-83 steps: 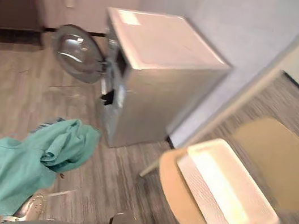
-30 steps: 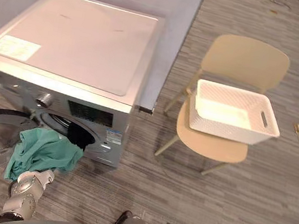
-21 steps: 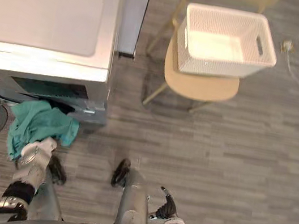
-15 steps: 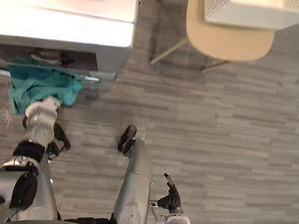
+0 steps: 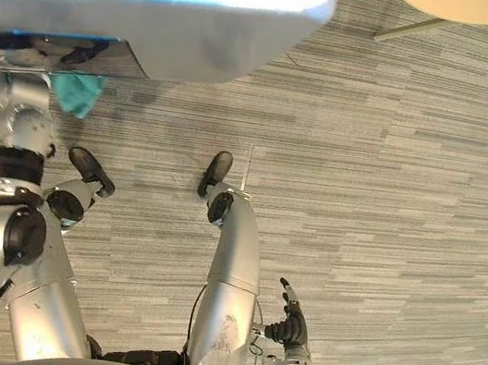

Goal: Pick up the laundry basket with both hands and put the clothes into the washing machine.

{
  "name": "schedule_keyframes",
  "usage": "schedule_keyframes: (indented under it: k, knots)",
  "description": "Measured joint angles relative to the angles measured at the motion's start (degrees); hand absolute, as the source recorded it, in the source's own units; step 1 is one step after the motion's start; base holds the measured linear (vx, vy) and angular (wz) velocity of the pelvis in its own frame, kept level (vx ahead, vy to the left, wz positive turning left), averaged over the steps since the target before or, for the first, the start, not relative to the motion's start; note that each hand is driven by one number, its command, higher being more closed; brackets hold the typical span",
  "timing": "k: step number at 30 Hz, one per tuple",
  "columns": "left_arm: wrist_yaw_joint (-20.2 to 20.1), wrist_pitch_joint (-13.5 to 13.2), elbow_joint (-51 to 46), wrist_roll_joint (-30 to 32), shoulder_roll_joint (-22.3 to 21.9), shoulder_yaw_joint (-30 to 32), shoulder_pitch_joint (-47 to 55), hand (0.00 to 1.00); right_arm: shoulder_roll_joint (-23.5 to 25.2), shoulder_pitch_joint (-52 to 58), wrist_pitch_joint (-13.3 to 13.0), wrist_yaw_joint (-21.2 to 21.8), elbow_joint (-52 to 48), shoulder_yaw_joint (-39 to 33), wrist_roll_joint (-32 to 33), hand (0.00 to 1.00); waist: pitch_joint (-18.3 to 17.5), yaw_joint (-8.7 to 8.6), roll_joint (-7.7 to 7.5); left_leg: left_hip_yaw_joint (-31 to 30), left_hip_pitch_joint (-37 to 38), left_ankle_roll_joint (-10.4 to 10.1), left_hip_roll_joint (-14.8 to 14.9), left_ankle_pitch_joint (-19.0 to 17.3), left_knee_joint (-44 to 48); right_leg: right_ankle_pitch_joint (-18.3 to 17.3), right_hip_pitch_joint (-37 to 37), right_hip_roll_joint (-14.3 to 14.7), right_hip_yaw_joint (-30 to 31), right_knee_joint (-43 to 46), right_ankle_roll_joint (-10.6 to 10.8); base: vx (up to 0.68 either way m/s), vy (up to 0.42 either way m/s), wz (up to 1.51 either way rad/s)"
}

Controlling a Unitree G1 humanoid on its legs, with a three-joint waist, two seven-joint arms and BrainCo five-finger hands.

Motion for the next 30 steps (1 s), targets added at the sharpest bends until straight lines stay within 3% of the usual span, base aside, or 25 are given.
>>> schedule_keyframes:
  k: [4,6,8,9,10,13,15,17,19,22,23,27,30]
  knots:
    - [-0.2,2.4,0.0,0.9,5.0,-5.7,-12.2,1.0,-0.1,-0.1,0.0,0.9,0.0,-1.1,0.0,0.0,0.0,0.54,0.01,0.3,-1.6,0.3,0.0,0.8,-1.2,1.7,-1.0,0.6,-0.5,-2.1,0.0,0.0,0.018,-0.05]
    - [-2.5,1.1,-0.2,0.6,9.4,-15.2,-18.6,1.0,-0.5,-0.4,0.0,1.7,0.0,-1.6,0.1,0.0,0.3,0.47,-0.06,0.3,-2.9,1.0,-0.9,2.4,-3.0,3.1,-1.0,0.6,-1.8,-4.5,0.2,0.0,0.056,0.19]
    - [-2.4,0.8,-0.2,-2.6,8.7,-19.9,-21.5,1.0,-1.3,-0.4,0.0,2.0,0.0,-1.7,0.1,0.0,0.5,0.87,-0.11,1.0,-3.3,1.7,-1.4,3.3,-4.2,3.8,-1.0,0.3,-2.7,-5.6,0.2,0.0,0.052,0.24]
    - [-2.5,0.8,-0.1,-6.5,9.4,-25.3,-23.3,1.0,-1.4,-0.4,0.0,2.0,0.1,-1.7,0.1,0.0,0.6,1.23,-0.32,0.8,-3.6,1.7,-1.5,3.8,-4.8,4.4,-0.9,0.4,-2.9,-6.5,0.2,0.01,0.061,0.15]
    - [-2.4,0.8,0.0,-7.4,9.8,-26.9,-23.4,0.0,-1.5,-0.5,0.0,2.1,0.1,-1.8,0.1,0.0,0.6,1.26,-0.34,0.8,-3.7,1.7,-1.5,3.9,-5.1,4.8,-0.7,0.5,-3.0,-6.9,0.1,0.01,0.07,0.03]
    - [-3.7,1.5,3.7,-5.6,10.5,-32.6,-26.0,0.0,-0.6,-0.5,0.0,2.0,-1.3,-5.4,2.6,0.0,0.6,1.98,-0.36,1.0,-3.6,2.2,-2.0,4.4,-6.1,6.2,0.4,0.7,-3.9,-9.5,0.4,0.0,0.065,-0.02]
    - [-7.0,4.0,8.0,2.6,11.9,-36.4,-28.5,0.0,4.1,-5.6,-4.1,1.3,-9.1,-11.2,7.3,0.0,0.6,2.25,-0.38,1.2,-3.1,2.9,-2.5,5.0,-7.3,7.6,1.2,1.0,-3.9,-11.5,0.7,-0.02,0.062,-0.04]
    - [-10.1,8.4,13.9,17.2,12.9,-40.0,-30.4,0.0,7.7,-19.7,-11.0,0.6,-11.1,-10.6,9.1,0.0,0.5,2.73,-0.55,2.5,-1.6,3.5,-2.4,5.8,-9.4,10.7,3.1,2.2,-4.0,-16.6,0.9,-0.04,0.068,-0.18]
    - [-11.2,11.3,14.5,24.8,12.8,-42.4,-31.0,0.0,9.8,-22.3,-12.4,0.9,-10.8,-7.5,9.1,0.0,0.5,4.0,-0.55,3.7,-0.8,3.8,-2.6,6.1,-10.8,12.6,3.6,2.9,-3.3,-19.7,1.2,-0.03,0.067,-0.18]
    - [-11.5,13.4,15.7,35.2,12.9,-42.3,-31.0,0.0,13.6,-19.4,-11.7,2.1,-9.1,-5.6,9.1,0.0,0.5,3.63,-0.56,3.9,-0.7,3.7,-2.8,6.3,-10.8,13.0,4.1,2.8,-3.5,-20.3,1.2,-0.01,0.053,-0.03]
    - [-11.7,14.5,15.8,42.3,13.7,-41.9,-30.2,0.0,13.8,-17.2,-11.4,2.8,-8.2,-5.5,9.2,0.0,0.5,3.49,-0.56,3.6,-0.7,3.7,-2.5,6.2,-10.8,13.1,4.7,3.0,-3.9,-20.9,1.3,-0.01,0.026,-0.07]
    - [-15.2,16.1,15.7,57.1,15.8,-34.8,-21.3,0.0,14.9,-15.0,-11.5,4.4,-8.4,-5.4,9.2,0.0,0.4,2.67,-0.7,3.7,2.0,3.1,-0.8,5.6,-11.2,14.1,8.2,4.9,-4.1,-23.7,1.2,-0.02,0.004,-0.18]
    - [-18.2,16.8,15.6,58.7,16.1,-28.5,-14.4,0.0,14.8,-12.9,-11.4,5.2,-8.5,-4.8,9.2,0.0,0.4,2.45,-0.74,4.9,4.8,2.3,-0.3,5.2,-12.3,14.9,10.7,5.9,-3.7,-26.2,1.3,-0.02,-0.012,-0.17]
